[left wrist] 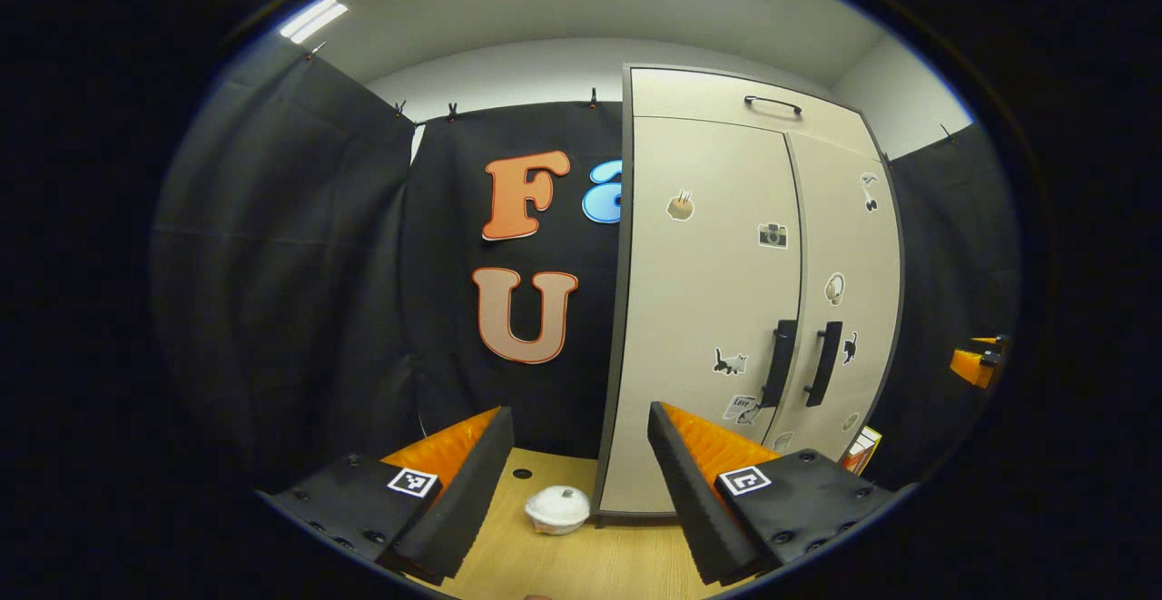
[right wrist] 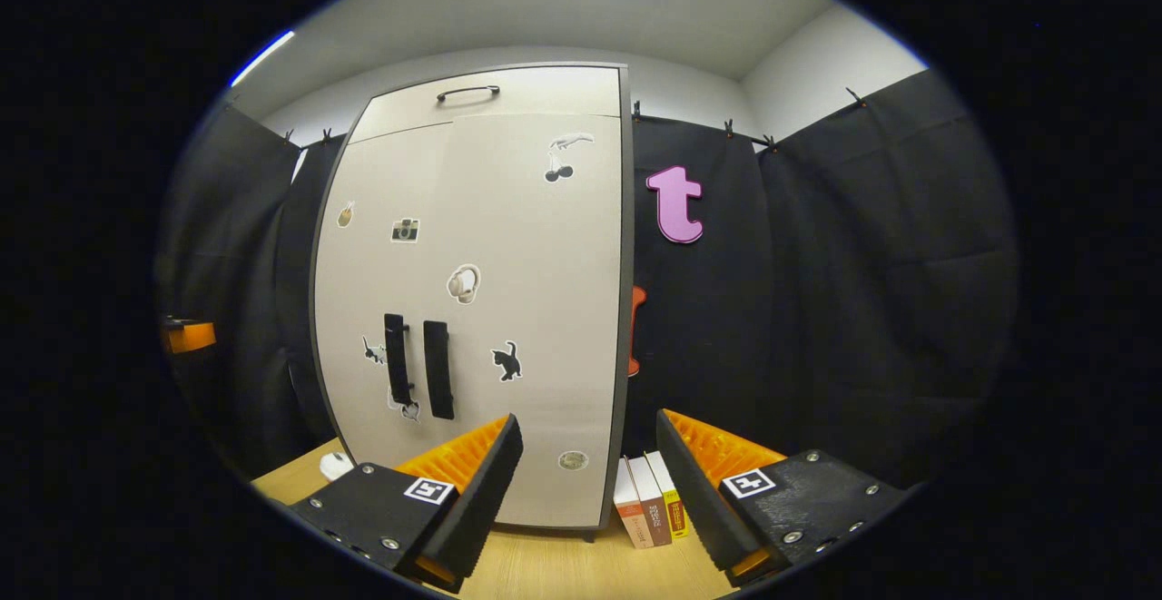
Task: Grab one shoe with the right hand and put it into the shoe cabinet, grab the other shoe with the left hand and put it into the shoe cabinet; then close the right door with the right hand and the left door with the left hand.
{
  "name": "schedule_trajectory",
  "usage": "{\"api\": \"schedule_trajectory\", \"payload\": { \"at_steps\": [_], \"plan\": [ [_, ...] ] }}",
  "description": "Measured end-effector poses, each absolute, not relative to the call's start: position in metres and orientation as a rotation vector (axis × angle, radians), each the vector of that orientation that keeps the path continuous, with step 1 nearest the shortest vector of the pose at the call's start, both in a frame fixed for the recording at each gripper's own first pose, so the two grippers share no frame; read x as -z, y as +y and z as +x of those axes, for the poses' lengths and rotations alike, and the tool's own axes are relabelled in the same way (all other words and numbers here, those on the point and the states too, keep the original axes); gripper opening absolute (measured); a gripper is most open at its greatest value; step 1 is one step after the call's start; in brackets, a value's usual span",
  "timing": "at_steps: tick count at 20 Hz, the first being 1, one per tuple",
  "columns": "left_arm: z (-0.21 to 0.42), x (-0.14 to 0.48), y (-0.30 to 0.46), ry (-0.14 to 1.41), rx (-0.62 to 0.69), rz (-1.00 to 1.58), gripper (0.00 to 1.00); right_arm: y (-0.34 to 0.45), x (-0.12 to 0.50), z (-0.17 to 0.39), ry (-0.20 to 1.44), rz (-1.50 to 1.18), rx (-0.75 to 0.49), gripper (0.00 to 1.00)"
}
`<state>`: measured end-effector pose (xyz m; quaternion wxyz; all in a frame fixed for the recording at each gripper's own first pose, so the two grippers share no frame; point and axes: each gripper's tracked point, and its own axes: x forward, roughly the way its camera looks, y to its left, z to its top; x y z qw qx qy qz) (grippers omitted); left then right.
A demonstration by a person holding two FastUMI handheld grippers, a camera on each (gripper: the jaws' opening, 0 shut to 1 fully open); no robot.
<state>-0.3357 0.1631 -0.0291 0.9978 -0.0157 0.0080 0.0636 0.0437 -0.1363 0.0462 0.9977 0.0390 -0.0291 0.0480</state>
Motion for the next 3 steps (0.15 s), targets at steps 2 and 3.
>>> {"api": "schedule_trajectory", "payload": {
  "at_steps": [2, 3],
  "plan": [
    [-0.3373, 0.0293, 0.1673, 0.015, -0.119, -0.031, 0.94, -0.1285, -0.0457, 0.0437, -0.058, 0.081, -0.099, 0.92],
    [-0.3381, 0.0287, 0.1691, 0.015, -0.113, -0.029, 0.94, -0.1253, -0.0452, 0.0431, -0.058, 0.079, -0.096, 0.92]
  ]
}}
